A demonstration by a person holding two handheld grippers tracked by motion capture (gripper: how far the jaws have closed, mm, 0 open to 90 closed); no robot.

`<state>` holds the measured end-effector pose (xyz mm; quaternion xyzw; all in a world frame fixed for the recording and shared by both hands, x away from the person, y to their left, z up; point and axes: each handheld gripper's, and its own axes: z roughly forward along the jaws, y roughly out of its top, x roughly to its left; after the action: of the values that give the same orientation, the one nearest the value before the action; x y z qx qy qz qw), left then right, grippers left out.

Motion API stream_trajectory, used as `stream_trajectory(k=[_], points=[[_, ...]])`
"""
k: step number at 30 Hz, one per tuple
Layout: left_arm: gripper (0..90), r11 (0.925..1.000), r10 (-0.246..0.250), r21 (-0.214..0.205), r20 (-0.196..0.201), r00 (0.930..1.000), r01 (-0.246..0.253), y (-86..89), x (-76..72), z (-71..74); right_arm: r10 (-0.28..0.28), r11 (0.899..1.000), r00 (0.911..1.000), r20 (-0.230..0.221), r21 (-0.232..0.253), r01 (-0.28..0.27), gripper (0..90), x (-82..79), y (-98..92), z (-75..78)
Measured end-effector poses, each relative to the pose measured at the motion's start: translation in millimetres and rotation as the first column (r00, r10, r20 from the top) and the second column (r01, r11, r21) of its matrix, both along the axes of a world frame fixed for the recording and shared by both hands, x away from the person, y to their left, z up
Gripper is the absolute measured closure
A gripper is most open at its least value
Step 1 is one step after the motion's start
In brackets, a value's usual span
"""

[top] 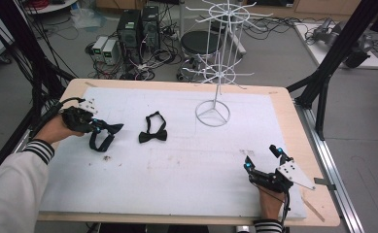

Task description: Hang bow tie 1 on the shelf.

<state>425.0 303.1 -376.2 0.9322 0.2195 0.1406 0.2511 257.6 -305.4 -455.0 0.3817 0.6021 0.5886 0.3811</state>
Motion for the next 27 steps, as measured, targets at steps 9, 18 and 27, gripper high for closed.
stream_trajectory(k=[9,18,27], points=[[82.2,0.9887,0.078,-0.133,0.074,0.9941,-0.068,-2.4,-23.0,20.2,-0.002,1.0,1.0,-0.005,0.005,0.002,3.3,-0.3,0.0,0.0],[82.2,0.9639,0.102,-0.256,0.102,0.9895,-0.073,-1.4,-35.1,30.1,-0.003,1.0,0.9999,-0.01,0.0,0.003,3.3,-0.2,0.7,0.2],[82.2,0.9435,0.067,-0.331,0.13,0.9892,-0.02,-16.6,-45.7,32.7,-0.005,1.0,0.9999,-0.011,-0.005,0.005,3.3,0.7,0.7,0.4]])
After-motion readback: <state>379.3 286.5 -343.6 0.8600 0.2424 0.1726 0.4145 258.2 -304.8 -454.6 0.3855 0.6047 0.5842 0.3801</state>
